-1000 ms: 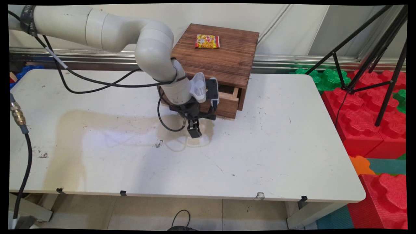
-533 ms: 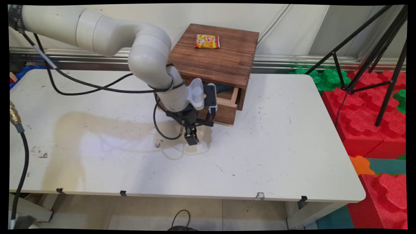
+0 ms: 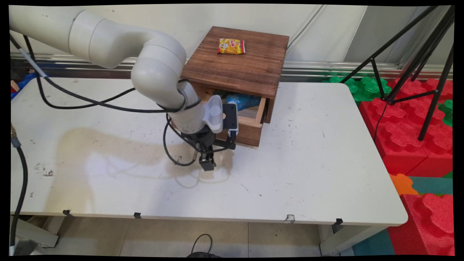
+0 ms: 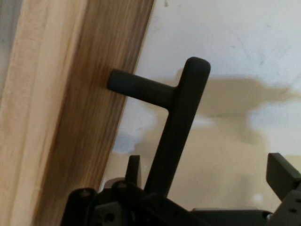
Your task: Open the drawer
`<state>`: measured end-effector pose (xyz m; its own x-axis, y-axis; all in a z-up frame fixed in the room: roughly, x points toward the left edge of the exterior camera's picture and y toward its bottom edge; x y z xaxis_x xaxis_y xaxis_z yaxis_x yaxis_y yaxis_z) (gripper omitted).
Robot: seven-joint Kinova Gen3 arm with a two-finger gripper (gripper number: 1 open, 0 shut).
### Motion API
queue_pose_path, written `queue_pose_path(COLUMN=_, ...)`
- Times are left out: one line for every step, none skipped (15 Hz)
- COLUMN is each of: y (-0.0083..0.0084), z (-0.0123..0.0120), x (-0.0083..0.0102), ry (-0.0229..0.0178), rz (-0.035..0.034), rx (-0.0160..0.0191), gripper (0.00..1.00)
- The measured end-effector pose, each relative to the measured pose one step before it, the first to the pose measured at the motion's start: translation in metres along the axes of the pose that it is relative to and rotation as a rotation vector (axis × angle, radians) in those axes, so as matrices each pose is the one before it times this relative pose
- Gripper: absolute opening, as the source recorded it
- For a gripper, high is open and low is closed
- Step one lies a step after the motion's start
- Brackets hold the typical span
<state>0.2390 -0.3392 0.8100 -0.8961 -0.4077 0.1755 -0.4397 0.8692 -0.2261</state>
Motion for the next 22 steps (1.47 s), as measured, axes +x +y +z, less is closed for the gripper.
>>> queue_pose_path(y=0.00521, z=-0.00215, x=-0.00113, ry=-0.00435, rz=0.00587, rx=-0.00045, gripper=1.00)
queue_pose_path(y=0.00388, z=-0.00151, x=-0.00063, ry=-0.00313, rz=0.00411, rx=-0.00097, gripper=1.00)
queue_pose_path(y=0.00393, z=-0.00139, x=-0.00072, ry=-0.00321, rz=0.00346, rx=-0.00176, gripper=1.00)
queue_pose_path(y=0.00271, z=-0.00099, x=-0.00046, ry=-0.00173, rz=0.00204, rx=-0.00108, gripper=1.00)
queue_pose_path(y=0.00389, z=-0.00132, x=-0.00086, ry=-0.00280, rz=0.00173, rx=-0.00187, gripper=1.00)
queue_pose_path(y=0.00540, z=-0.00178, x=-0.00116, ry=-0.00375, rz=0.00076, rx=-0.00261, gripper=1.00)
queue_pose_path(y=0.00406, z=-0.00132, x=-0.00067, ry=-0.00249, rz=0.00052, rx=-0.00220, gripper=1.00)
queue_pose_path(y=0.00398, z=-0.00129, x=-0.00080, ry=-0.00277, rz=0.00023, rx=-0.00251, gripper=1.00)
queue_pose_path(y=0.00482, z=-0.00166, x=-0.00095, ry=-0.00232, rz=-0.00038, rx=-0.00379, gripper=1.00)
queue_pose_path(y=0.00472, z=-0.00155, x=-0.00094, ry=-0.00301, rz=0.00062, rx=-0.00394, gripper=1.00)
queue_pose_path(y=0.00401, z=-0.00133, x=-0.00077, ry=-0.00179, rz=0.00018, rx=-0.00394, gripper=1.00)
queue_pose_path(y=0.00560, z=-0.00176, x=-0.00127, ry=-0.00323, rz=0.00087, rx=-0.00579, gripper=1.00)
queue_pose_path(y=0.00417, z=-0.00131, x=-0.00083, ry=-0.00200, rz=0.00072, rx=-0.00455, gripper=1.00)
queue_pose_path(y=0.00404, z=-0.00128, x=-0.00089, ry=-0.00247, rz=0.00018, rx=-0.00457, gripper=1.00)
queue_pose_path(y=0.00283, z=-0.00087, x=-0.00066, ry=-0.00178, rz=0.00027, rx=-0.00317, gripper=1.00)
queue_pose_path(y=0.00402, z=-0.00129, x=-0.00089, ry=-0.00223, rz=-0.00006, rx=-0.00467, gripper=1.00)
queue_pose_path(y=0.00270, z=-0.00085, x=-0.00057, ry=-0.00171, rz=-0.00003, rx=-0.00313, gripper=1.00)
queue_pose_path(y=0.00387, z=-0.00122, x=-0.00084, ry=-0.00229, rz=0.00004, rx=-0.00476, gripper=1.00)
queue_pose_path(y=0.00264, z=-0.00081, x=-0.00056, ry=-0.00156, rz=0.00039, rx=-0.00330, gripper=1.00)
queue_pose_path(y=0.00438, z=-0.00140, x=-0.00080, ry=-0.00247, rz=0.00057, rx=-0.00540, gripper=1.00)
queue_pose_path(y=0.00372, z=-0.00121, x=-0.00071, ry=-0.00217, rz=0.00020, rx=-0.00455, gripper=1.00)
queue_pose_path(y=0.00418, z=-0.00142, x=-0.00083, ry=-0.00226, rz=0.00004, rx=-0.00481, gripper=1.00)
